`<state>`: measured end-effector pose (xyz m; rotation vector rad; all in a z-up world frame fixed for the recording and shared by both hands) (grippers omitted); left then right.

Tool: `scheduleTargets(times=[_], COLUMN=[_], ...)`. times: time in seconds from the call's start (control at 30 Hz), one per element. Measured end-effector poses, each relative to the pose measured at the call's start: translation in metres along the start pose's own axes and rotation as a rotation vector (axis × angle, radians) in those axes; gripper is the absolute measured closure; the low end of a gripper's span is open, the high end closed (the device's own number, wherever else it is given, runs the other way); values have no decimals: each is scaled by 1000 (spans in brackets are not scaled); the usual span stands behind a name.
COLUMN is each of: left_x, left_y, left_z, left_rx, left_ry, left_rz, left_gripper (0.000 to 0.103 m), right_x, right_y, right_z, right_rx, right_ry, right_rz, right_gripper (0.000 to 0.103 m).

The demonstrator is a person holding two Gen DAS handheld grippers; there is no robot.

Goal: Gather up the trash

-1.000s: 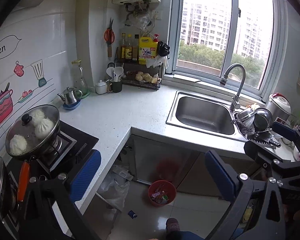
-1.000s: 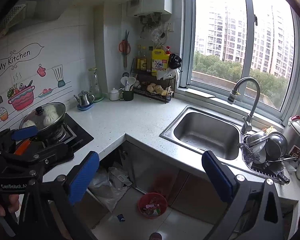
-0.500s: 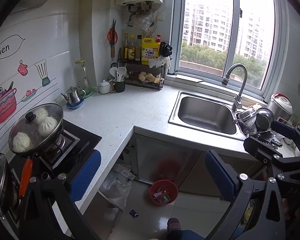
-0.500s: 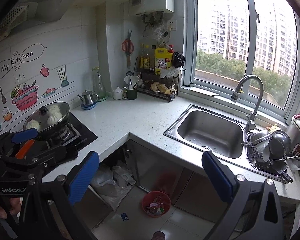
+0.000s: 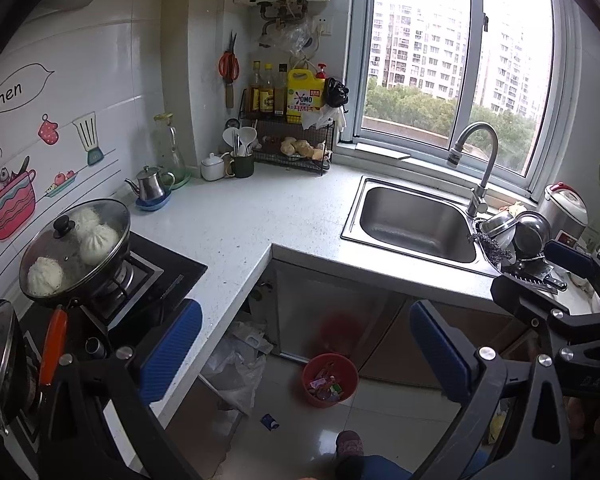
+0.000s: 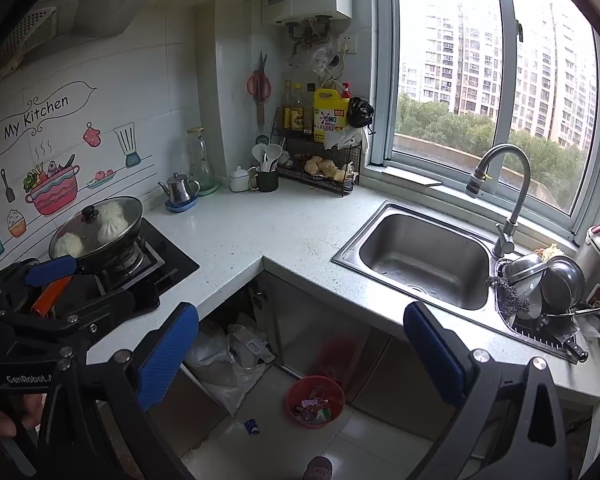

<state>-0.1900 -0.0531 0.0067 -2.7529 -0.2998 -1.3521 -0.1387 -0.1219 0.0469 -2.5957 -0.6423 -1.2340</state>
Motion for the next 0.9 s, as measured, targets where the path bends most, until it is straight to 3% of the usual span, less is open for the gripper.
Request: scheduleTargets(times=[0.9], left_x=[-6], left_y=[-1], left_z=[8], left_rx=[-13], left_ry=[-27], left_rz=[16], left_gripper=[0], right_x=[-5], right_y=[-1], right_z=[6], right_rx=[17], right_ry=[-36], right_rz=[20], right_gripper=[1])
Point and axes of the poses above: each gripper's, at about its wrist camera, not at the fingertips, and z roughly the way its jaws point, y to its right, x to its top, the point moved 10 cm from there along z, roughly the way its jaws point, and after that the axes turned 7 degrees about x, right-handed, at the moved point
